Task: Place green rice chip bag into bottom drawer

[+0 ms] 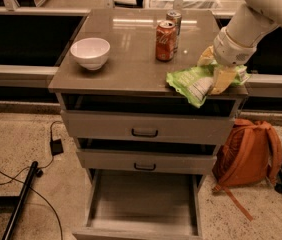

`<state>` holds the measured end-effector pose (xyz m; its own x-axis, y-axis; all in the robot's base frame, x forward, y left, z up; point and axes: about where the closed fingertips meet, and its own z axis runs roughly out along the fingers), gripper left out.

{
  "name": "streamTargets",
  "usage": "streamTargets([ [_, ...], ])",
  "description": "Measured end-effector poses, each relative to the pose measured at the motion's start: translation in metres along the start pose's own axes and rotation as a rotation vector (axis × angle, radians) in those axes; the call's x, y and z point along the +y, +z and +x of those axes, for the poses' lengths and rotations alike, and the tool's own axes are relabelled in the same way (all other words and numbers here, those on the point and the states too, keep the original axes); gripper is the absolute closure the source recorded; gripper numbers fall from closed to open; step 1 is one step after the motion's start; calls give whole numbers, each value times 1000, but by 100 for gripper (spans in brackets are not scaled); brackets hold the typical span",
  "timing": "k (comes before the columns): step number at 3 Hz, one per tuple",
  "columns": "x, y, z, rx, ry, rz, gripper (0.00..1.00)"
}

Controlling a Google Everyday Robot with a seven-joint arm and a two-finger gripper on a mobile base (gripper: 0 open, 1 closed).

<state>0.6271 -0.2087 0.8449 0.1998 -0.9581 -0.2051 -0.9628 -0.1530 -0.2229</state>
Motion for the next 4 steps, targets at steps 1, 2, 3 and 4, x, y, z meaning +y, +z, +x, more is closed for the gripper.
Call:
streamTargets([
  [1, 13, -32, -28, -150, -16, 34, 73],
  [2, 48, -81, -65, -339, 25, 69, 100],
  [3, 71, -82, -102, -294, 63, 56, 100],
  [4, 91, -53, -96, -259, 76, -15, 100],
])
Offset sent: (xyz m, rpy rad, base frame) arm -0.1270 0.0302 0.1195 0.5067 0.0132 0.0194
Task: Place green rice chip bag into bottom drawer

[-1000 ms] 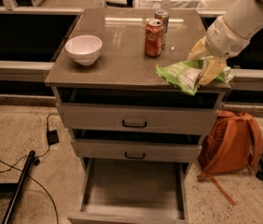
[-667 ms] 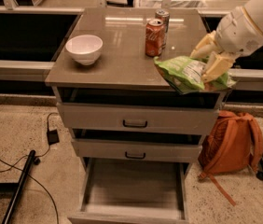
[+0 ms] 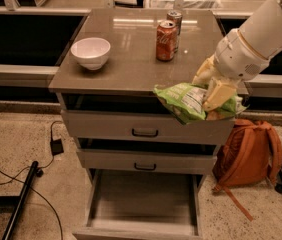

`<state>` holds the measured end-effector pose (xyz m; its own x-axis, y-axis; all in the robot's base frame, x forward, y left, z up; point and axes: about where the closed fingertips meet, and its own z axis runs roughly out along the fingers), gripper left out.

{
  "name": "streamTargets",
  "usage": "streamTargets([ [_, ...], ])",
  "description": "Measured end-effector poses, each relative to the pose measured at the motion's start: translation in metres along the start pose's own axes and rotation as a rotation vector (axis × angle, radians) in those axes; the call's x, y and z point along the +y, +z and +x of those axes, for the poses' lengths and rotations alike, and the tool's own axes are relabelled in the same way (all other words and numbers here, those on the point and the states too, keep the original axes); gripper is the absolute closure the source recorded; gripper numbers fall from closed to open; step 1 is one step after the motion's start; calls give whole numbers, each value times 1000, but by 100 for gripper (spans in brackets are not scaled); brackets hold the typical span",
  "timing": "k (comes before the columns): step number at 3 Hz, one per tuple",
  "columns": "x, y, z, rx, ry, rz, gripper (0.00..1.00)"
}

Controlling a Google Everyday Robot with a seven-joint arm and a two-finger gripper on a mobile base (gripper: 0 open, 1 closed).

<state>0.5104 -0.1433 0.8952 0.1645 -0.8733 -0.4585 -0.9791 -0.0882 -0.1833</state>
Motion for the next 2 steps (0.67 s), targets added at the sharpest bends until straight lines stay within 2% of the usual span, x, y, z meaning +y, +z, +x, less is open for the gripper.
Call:
streamTargets([
  [1, -3, 23, 8, -134, 42, 22, 100],
  [2, 7, 51, 34, -211, 161, 111, 100],
])
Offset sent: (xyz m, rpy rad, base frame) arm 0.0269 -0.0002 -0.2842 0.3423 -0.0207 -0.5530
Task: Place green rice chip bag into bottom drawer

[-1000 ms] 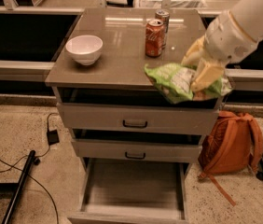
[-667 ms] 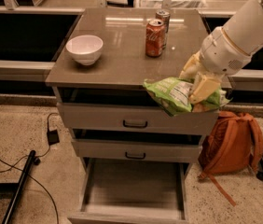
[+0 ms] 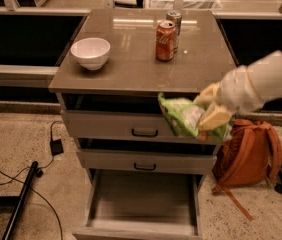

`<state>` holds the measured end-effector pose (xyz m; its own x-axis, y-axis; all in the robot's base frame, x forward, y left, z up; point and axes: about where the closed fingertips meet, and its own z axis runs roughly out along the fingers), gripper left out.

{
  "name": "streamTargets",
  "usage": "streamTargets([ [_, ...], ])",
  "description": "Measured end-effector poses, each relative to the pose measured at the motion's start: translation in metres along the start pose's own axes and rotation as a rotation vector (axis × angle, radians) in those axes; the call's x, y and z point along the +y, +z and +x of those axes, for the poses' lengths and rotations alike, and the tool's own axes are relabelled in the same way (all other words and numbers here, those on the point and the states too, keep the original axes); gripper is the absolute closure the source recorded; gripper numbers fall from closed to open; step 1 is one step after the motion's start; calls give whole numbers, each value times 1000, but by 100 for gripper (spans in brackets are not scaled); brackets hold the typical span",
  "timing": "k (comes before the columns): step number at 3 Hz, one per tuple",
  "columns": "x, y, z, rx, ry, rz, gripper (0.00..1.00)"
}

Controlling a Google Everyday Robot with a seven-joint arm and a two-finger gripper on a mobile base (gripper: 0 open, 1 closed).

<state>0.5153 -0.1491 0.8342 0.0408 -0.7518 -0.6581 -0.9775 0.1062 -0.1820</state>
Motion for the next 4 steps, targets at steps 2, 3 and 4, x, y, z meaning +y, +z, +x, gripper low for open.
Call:
streamTargets([
  [2, 45, 72, 80, 31, 174, 42, 100],
  [3, 46, 71, 77, -17, 156, 17, 100],
  [4, 56, 102, 104, -113, 228, 0, 100],
])
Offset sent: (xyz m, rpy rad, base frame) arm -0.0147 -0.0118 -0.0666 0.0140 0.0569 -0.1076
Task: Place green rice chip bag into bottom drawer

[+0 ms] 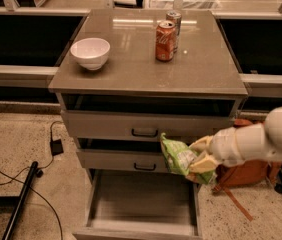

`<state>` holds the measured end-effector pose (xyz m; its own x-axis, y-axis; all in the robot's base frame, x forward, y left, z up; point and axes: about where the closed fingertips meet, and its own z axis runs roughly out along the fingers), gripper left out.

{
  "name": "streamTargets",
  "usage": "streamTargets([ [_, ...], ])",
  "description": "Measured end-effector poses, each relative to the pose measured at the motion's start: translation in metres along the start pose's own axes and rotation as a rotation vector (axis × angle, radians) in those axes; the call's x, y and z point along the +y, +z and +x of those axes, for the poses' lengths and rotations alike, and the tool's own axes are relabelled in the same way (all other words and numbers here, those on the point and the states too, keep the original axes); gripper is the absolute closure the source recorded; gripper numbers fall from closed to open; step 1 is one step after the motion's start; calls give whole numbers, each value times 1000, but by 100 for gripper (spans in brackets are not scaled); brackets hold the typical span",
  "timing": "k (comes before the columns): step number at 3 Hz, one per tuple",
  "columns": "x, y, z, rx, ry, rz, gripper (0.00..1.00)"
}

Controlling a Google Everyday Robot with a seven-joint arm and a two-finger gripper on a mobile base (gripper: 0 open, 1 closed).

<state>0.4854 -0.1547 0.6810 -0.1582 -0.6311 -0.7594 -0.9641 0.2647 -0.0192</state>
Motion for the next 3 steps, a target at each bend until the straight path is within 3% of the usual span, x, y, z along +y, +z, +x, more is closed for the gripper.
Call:
streamTargets([
  [2, -24, 123, 123, -170, 241, 89, 100],
  [3, -18, 195, 173, -181, 332, 69, 100],
])
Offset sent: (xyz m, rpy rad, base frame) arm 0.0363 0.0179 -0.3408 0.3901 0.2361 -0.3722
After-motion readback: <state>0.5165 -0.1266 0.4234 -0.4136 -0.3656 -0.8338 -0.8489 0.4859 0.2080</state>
